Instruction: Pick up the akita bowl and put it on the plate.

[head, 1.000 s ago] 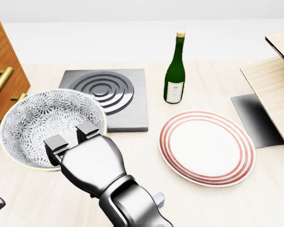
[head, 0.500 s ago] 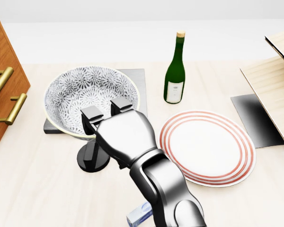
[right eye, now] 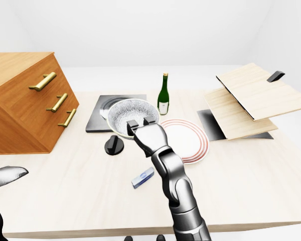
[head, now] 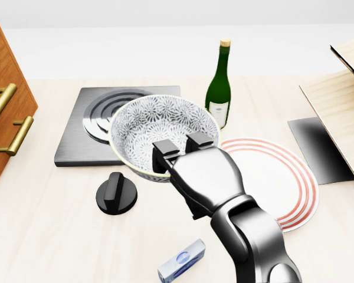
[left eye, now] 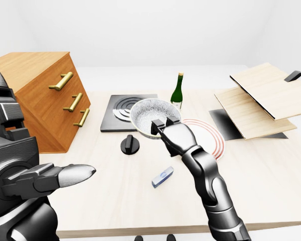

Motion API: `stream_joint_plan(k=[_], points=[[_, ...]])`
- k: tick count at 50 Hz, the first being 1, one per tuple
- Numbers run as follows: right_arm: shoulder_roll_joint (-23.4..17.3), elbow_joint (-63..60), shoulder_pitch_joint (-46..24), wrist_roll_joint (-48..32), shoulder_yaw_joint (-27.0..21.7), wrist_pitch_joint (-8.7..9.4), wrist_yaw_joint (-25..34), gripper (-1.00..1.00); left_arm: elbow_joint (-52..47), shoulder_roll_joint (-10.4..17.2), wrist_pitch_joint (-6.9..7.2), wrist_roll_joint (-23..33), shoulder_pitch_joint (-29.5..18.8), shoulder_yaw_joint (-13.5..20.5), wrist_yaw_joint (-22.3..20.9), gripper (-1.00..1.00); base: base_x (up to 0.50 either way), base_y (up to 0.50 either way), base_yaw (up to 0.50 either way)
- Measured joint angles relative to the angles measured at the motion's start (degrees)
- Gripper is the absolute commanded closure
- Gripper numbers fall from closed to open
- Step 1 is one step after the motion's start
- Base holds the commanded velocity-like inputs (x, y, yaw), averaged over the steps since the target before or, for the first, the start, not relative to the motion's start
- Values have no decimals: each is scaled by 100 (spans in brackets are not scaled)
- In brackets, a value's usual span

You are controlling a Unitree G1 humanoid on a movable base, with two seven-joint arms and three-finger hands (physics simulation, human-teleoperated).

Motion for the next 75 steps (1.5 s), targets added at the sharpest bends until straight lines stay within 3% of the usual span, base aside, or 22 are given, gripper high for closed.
stream_joint_plan(k=[49, 75], points=[[-1313, 91, 319, 790, -1586, 0, -41, 100, 0, 71, 0, 17, 104, -90, 80, -100, 0, 0, 0], [-1635, 1079, 135, 330, -1680, 0, -440, 100, 0, 61, 0, 20, 100, -80, 89, -100, 0, 0, 0]])
